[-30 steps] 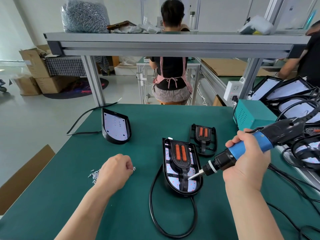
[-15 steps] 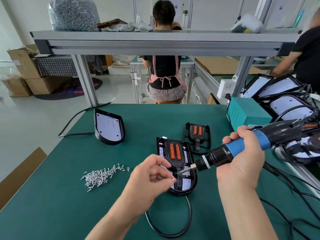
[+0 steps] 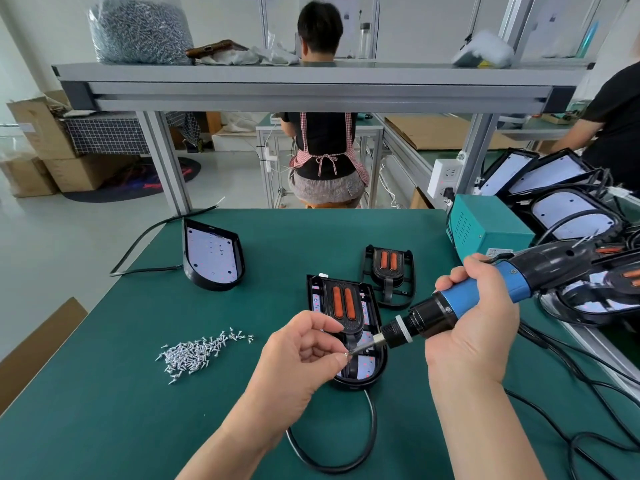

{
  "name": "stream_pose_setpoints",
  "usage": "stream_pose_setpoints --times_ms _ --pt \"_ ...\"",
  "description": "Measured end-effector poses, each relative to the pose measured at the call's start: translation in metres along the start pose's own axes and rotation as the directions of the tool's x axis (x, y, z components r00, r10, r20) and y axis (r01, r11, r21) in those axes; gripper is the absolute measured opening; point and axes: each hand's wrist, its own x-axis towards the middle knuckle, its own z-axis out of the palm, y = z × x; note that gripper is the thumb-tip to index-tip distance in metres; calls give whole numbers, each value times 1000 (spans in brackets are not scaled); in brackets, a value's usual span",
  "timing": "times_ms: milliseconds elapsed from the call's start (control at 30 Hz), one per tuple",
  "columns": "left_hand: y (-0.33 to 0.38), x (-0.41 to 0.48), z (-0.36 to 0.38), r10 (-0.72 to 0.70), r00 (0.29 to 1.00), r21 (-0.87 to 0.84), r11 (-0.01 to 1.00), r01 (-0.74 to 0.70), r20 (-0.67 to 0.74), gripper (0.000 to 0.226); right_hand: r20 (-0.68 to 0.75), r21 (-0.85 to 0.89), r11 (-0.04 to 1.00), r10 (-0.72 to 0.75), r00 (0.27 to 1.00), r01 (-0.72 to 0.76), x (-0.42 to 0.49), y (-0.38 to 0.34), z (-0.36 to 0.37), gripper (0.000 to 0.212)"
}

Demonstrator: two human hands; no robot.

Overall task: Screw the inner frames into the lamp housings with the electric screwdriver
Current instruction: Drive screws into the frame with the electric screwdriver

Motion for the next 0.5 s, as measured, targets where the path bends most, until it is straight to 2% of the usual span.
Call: stream_pose_setpoints --times_ms 200,300,400,500 --pt "0 -1 2 12 1000 26 1000 -12 1 31 -12 23 1000 -9 1000 9 -4 -5 1 9" --pt "-1 -1 5 26 1000 35 999 -25 -14 32 30 -3 1000 4 1000 -4 -4 -3 -2 15" --pt "-3 -2 8 25 999 47 999 -23 -36 32 -15 -9 1000 -12 1000 12 -3 -4 -2 13" --pt "-4 -2 8 22 999 47 999 -20 -48 32 -3 -39 999 -13 1000 13 -4 -3 -2 16"
